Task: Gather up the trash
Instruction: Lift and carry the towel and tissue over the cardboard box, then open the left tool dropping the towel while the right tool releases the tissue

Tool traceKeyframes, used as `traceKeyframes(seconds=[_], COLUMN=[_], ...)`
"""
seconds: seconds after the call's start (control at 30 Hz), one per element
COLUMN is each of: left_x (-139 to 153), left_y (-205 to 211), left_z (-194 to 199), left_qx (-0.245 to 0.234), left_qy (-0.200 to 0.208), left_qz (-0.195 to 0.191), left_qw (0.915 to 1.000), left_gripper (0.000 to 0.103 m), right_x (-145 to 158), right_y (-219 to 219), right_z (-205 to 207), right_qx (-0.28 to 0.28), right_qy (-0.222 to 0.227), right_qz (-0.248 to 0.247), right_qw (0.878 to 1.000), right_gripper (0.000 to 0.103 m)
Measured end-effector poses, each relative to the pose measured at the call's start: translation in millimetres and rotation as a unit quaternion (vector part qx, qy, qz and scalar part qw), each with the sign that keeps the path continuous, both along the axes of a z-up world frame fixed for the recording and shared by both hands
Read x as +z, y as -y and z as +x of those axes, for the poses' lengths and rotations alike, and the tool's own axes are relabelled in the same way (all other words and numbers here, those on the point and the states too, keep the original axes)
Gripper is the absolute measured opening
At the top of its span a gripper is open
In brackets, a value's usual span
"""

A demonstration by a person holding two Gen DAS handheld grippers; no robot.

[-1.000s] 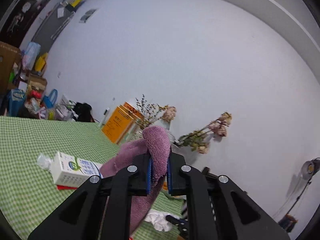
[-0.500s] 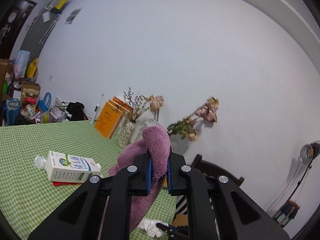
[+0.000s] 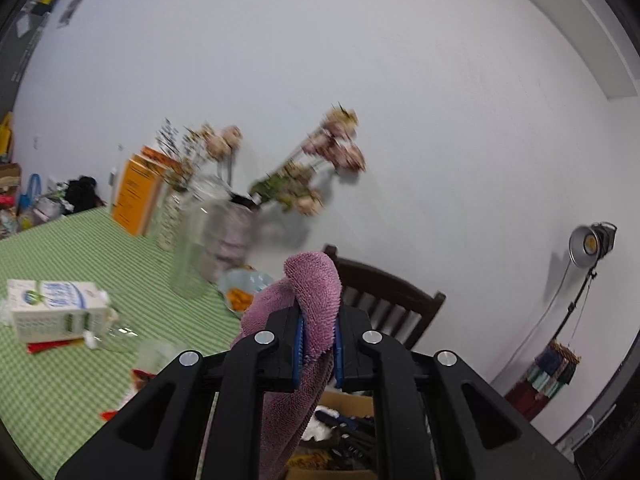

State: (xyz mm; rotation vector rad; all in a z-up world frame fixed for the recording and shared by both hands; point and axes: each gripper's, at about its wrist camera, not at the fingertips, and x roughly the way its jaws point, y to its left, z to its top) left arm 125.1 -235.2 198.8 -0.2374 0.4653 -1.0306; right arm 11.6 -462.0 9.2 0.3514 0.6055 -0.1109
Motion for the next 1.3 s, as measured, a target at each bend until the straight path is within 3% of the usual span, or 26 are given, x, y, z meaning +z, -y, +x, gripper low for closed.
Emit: traceKeyframes(seconds=[0.33,0.67,1.07,1.3], left_x=[-34,-100,-204,-261], left_y=[113,211,293,324], left_z=[-30,-36,-25,-14], left_qx=[-0.076,-0.103,-0.11,-0.123], left_qy=[-0.013,-0.048,-0.098,-0.127], left_qz=[0.057,0.146,0.257,0.302], left_qw=[0.9954,0.9827,0.9551,0.9368], left_gripper=[0.009,0.009,0.009,0.009], right_x=[-40,-83,-136,-164], right_y=[89,130,165,174], right_z=[-75,-105,-115,-95], right_qx=[-0.106,-0.138,-0.154,-0.141], right_qy=[-0.031,-0.057,-0.098,-0.125], right_qz=[0.023,0.058,0.101,0.122], right_qw=[0.994,0.987,0.978,0.975], right_gripper=[0.006,0.006,0.006,0.006])
